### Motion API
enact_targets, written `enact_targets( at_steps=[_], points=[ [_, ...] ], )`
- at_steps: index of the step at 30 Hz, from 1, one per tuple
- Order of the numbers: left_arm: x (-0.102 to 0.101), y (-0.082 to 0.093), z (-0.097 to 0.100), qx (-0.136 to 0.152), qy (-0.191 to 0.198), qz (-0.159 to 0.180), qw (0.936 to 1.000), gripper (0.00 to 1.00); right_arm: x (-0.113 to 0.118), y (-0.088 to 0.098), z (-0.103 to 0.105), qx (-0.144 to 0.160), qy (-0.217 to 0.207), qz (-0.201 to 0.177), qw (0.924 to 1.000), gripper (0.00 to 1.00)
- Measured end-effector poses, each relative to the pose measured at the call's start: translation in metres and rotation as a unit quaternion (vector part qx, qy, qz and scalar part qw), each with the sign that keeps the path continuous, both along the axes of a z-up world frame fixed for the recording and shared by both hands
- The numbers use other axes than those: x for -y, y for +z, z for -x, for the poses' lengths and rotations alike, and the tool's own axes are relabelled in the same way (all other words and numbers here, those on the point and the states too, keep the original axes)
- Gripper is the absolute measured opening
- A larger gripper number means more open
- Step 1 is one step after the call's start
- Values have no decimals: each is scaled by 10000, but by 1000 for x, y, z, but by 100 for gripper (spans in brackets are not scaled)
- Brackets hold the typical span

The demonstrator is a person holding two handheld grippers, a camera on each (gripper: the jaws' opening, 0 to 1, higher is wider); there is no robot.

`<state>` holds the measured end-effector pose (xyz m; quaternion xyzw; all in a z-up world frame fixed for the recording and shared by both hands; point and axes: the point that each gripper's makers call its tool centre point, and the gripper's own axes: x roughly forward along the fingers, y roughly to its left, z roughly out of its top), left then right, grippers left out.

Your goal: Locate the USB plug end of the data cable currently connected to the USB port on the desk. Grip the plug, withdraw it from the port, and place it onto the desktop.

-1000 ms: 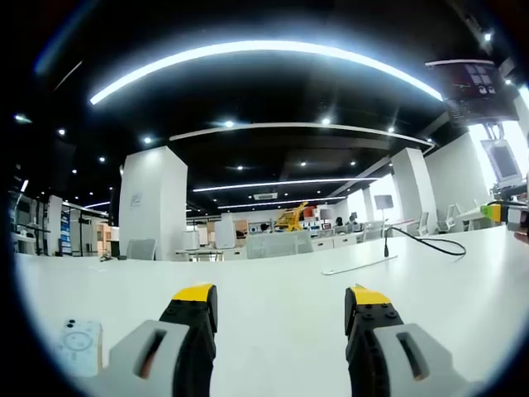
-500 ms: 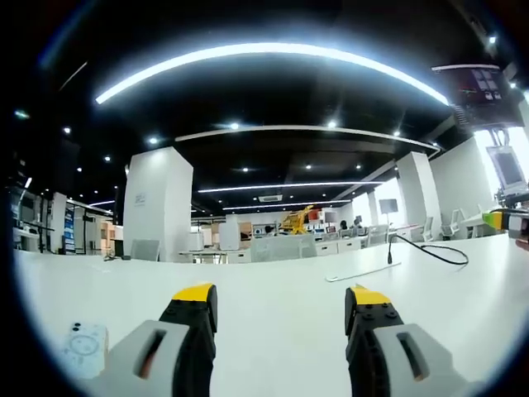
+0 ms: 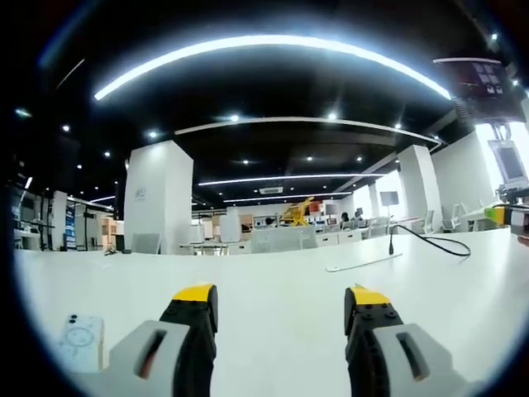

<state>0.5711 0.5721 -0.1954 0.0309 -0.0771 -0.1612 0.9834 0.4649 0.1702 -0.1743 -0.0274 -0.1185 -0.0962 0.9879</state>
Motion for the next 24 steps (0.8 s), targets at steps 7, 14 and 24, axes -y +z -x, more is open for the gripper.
enact_targets(
  at_steps=[7, 14, 24],
  points=[
    [5, -4, 0, -64, -83, -34, 9999, 62, 0, -1, 0, -17, 9, 6, 10000, 54],
    [6, -5, 0, -107, -103, 77, 9999, 62, 1, -3, 0, -39, 2, -6, 10000, 54],
    [11, -7, 1, -148, -228, 128, 9995, 63, 0, -2, 0, -23, 53, 8, 10000, 54]
  ],
)
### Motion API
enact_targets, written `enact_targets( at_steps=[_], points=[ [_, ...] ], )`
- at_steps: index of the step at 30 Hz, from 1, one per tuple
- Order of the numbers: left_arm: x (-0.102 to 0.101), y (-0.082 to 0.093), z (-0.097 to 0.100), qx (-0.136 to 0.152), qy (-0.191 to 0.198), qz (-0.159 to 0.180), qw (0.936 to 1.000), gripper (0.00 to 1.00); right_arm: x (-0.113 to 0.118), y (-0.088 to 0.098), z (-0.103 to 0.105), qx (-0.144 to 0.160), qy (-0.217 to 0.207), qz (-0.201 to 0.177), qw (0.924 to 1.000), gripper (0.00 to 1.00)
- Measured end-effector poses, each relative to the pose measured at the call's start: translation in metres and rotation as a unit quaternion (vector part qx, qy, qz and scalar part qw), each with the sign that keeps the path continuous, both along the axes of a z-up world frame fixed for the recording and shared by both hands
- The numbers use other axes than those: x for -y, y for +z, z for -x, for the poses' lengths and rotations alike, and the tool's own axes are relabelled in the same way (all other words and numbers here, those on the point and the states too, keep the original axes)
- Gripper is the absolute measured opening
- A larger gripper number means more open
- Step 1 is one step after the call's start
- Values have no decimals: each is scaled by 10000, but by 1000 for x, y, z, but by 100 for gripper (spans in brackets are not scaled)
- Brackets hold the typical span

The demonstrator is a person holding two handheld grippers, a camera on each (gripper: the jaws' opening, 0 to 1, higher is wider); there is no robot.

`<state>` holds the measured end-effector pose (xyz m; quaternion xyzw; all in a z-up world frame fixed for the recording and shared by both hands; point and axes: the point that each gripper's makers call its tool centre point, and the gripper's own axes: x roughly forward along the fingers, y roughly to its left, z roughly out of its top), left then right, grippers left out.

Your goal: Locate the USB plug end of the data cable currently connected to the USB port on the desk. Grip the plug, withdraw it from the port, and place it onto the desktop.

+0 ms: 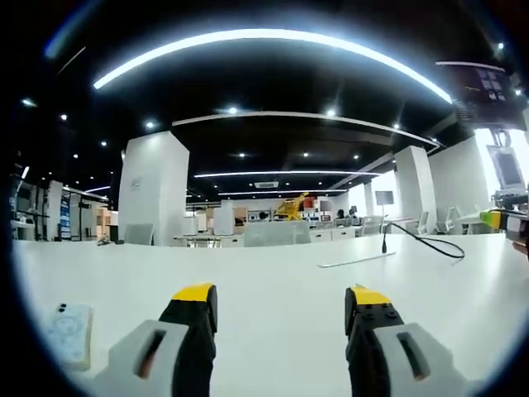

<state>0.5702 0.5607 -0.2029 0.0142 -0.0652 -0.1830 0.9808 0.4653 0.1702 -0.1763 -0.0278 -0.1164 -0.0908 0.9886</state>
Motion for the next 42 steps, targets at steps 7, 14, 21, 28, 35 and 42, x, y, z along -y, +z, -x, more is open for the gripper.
enact_targets(
  at_steps=[7, 14, 21, 28, 35, 42],
  points=[
    [8, -1, -1, -54, -252, -60, 9996, 64, 1, 2, -3, -42, 86, -23, 10000, 54],
    [15, 1, -1, -142, -609, -47, 9980, 63, 3, 7, -8, -152, 228, 205, 9994, 54],
    [34, 14, -1, -22, -1160, -382, 9925, 63, 6, 6, -18, -324, 640, 182, 9973, 53],
    [54, 19, -6, -41, -1616, -611, 9850, 63, 9, 4, -28, -487, 806, 342, 9950, 52],
    [75, 21, -20, -30, -1927, -877, 9773, 62, 16, -7, -42, -828, 1000, 457, 9905, 50],
    [89, 18, -27, -217, -2175, -720, 9732, 62, 24, -14, -53, -1078, 1143, 432, 9866, 51]
  ],
)
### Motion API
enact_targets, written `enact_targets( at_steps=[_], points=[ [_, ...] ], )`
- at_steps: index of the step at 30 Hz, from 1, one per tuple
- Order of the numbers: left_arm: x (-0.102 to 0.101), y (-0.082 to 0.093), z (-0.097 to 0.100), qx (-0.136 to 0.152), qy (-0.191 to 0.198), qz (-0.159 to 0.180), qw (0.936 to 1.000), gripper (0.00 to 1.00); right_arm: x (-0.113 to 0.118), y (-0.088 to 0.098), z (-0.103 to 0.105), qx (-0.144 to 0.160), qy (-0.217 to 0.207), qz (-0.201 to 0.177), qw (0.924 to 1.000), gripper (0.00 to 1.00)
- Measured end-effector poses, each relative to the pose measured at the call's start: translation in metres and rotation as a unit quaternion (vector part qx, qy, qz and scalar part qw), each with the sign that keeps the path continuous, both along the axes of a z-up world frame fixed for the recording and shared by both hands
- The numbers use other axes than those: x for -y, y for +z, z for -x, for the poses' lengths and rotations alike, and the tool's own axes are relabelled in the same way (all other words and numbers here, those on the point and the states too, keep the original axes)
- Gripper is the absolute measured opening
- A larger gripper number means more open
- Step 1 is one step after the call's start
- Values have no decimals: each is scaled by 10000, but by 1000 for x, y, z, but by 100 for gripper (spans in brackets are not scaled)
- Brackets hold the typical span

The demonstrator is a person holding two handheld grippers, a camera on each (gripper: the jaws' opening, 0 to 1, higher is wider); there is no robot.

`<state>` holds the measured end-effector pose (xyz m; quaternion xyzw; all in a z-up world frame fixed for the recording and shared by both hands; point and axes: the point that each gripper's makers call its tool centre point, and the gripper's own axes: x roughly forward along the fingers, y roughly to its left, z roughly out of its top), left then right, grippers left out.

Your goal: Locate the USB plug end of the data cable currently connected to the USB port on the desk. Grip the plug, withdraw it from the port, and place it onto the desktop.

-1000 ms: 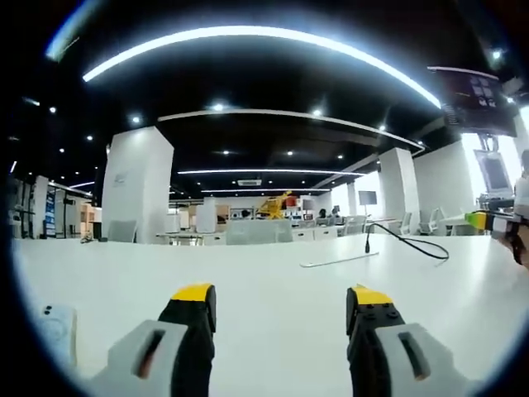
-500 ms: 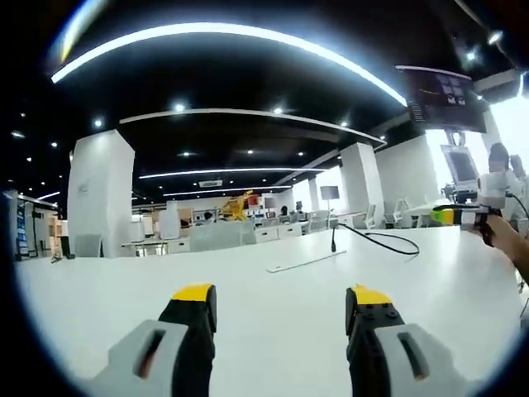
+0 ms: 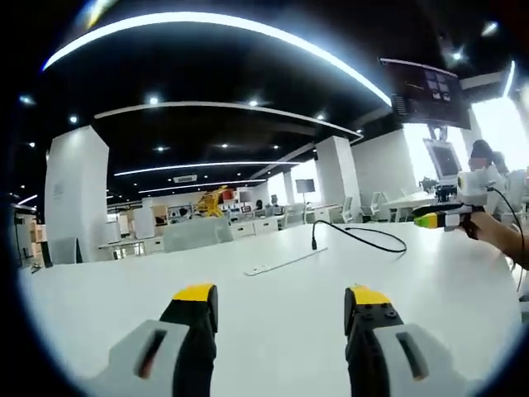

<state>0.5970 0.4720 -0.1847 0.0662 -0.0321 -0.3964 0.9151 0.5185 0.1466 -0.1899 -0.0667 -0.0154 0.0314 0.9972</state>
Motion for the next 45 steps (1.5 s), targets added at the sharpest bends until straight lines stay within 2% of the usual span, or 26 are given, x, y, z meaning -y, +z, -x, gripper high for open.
enact_targets(
  at_steps=[5, 13, 21, 27, 34, 41, 45],
  points=[
    [7, 0, -8, -87, -118, -85, 9999, 62, 6, 3, -8, -74, 61, 31, 9999, 51],
    [25, -5, -28, -31, -242, -275, 9993, 61, 16, 7, -30, -208, 91, 189, 9996, 51],
    [44, -7, -52, -78, -364, -132, 9992, 61, 32, 6, -51, -328, 27, 154, 9993, 51],
    [56, -12, -62, -162, -445, -145, 9988, 60, 39, 2, -66, -396, -4, 201, 9990, 51],
    [77, -20, -78, -302, -557, -188, 9978, 61, 47, -4, -88, -610, 30, 73, 9981, 51],
    [92, -28, -91, -442, -661, -189, 9967, 61, 47, -10, -105, -759, 82, 34, 9971, 51],
    [97, -32, -97, -422, -681, -286, 9964, 62, 47, -11, -113, -800, 82, 44, 9968, 51]
  ],
)
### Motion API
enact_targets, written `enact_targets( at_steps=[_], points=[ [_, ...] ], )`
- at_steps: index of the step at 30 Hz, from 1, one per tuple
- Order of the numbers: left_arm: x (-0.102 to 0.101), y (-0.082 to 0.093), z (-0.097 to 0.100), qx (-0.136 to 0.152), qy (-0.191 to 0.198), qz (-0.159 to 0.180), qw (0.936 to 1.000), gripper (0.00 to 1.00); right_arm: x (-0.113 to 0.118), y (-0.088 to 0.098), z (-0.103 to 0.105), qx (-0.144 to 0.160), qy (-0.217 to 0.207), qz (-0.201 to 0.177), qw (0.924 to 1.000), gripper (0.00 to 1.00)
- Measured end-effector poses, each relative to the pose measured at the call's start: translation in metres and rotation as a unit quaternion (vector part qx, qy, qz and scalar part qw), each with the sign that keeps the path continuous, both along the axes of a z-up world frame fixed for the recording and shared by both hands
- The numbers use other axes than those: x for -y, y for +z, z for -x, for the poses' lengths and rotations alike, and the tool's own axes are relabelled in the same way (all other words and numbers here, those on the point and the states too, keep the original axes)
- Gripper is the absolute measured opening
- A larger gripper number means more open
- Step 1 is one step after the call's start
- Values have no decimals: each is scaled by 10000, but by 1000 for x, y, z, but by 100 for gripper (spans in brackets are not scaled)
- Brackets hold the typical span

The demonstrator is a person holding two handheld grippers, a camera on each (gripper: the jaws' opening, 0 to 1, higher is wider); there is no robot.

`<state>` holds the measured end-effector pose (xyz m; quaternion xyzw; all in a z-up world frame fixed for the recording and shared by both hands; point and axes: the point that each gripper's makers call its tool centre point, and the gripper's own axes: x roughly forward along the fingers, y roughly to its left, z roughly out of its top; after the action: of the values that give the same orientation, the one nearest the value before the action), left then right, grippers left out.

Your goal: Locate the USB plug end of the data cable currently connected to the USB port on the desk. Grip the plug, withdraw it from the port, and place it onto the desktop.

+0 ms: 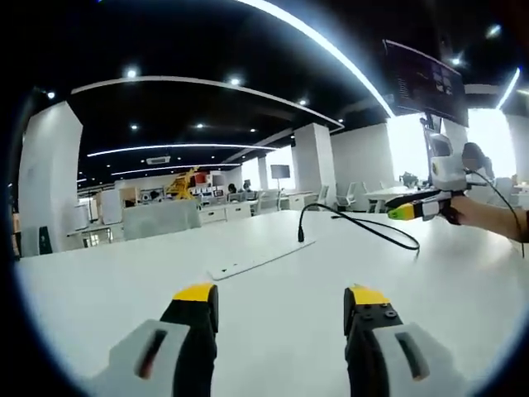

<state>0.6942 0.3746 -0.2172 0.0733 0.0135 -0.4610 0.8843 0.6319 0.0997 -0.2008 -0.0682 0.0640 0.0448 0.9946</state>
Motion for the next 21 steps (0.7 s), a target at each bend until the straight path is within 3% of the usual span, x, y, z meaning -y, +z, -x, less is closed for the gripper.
enact_targets(
  at_steps=[21],
  points=[
    [35, -13, -21, -10, -224, -175, 9996, 62, 8, -12, -33, -184, -39, -141, 9997, 51]
  ],
)
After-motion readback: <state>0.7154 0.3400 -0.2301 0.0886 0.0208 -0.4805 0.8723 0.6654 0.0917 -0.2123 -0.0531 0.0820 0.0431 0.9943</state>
